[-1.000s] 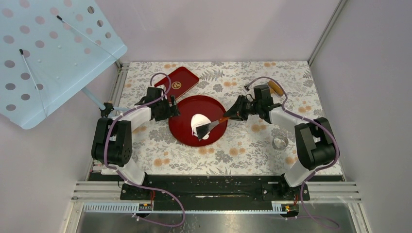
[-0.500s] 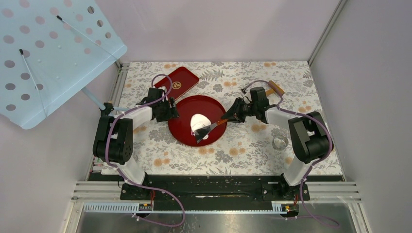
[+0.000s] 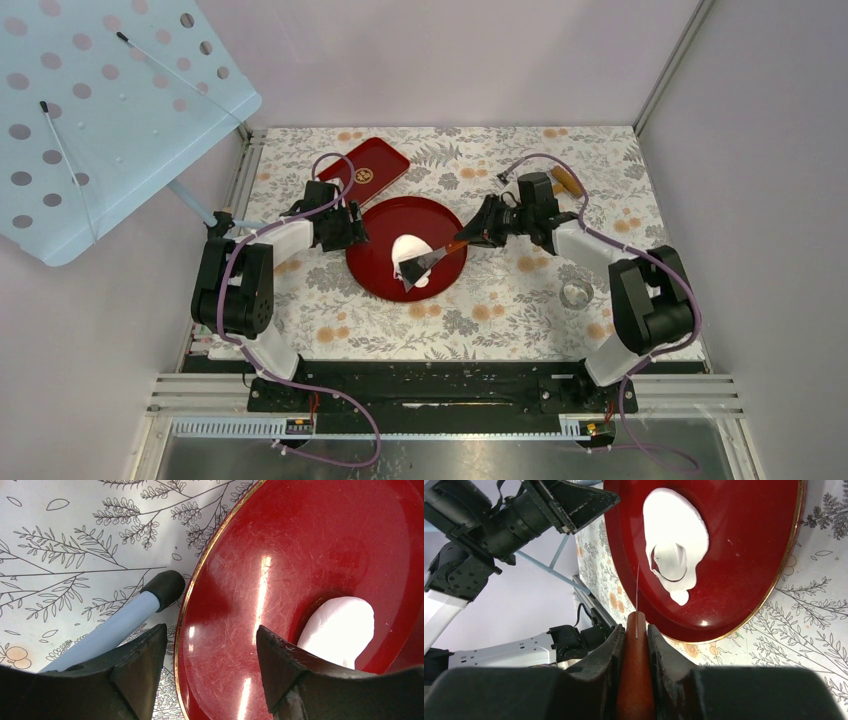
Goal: Roll out the dumpling wrappers from the dough
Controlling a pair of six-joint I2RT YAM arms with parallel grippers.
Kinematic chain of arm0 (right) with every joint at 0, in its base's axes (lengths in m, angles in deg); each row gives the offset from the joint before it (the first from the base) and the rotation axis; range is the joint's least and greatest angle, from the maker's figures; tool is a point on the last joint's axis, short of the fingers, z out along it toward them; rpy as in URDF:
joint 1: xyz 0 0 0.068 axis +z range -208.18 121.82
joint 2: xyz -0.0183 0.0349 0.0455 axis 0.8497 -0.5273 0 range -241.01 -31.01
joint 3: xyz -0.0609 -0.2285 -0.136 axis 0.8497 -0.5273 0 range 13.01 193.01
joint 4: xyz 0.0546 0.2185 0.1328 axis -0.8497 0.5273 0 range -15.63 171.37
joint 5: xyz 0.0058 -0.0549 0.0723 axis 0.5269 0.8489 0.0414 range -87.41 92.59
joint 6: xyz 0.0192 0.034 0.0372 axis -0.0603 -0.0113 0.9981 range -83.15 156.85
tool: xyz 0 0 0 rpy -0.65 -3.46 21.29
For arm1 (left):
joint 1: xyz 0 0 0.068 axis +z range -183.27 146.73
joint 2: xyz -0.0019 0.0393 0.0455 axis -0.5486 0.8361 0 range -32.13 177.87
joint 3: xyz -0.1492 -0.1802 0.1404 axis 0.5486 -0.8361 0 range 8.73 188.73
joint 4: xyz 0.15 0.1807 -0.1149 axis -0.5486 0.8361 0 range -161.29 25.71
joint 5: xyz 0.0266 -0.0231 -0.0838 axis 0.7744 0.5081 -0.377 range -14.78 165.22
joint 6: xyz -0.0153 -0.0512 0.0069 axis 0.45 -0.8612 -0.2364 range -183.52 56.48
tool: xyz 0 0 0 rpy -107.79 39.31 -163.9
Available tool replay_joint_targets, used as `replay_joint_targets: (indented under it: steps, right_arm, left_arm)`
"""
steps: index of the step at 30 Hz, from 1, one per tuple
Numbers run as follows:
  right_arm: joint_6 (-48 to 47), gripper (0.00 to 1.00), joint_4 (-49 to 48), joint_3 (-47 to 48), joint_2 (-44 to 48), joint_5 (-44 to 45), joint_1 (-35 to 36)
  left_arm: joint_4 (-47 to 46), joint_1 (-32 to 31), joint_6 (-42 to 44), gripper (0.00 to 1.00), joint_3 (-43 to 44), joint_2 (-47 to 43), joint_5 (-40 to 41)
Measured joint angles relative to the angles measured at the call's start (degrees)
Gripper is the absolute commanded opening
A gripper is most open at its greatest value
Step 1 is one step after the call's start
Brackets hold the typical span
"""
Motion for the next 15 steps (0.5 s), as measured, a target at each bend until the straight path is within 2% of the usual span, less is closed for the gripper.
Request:
replay_joint_targets:
  steps: [7, 15]
  right_arm:
    - [-3.0, 0.00, 2.0, 1.4, 2.9, 1.2, 0.1]
    - [-3.8, 0.00, 2.3, 2.0, -2.1, 1.3, 0.9]
  left_arm:
    - [0.0, 0.0, 0.0, 0.65, 0.0, 0.1, 0.0]
    - [0.1, 0.0, 0.0, 0.64, 0.1, 0.3, -0.2]
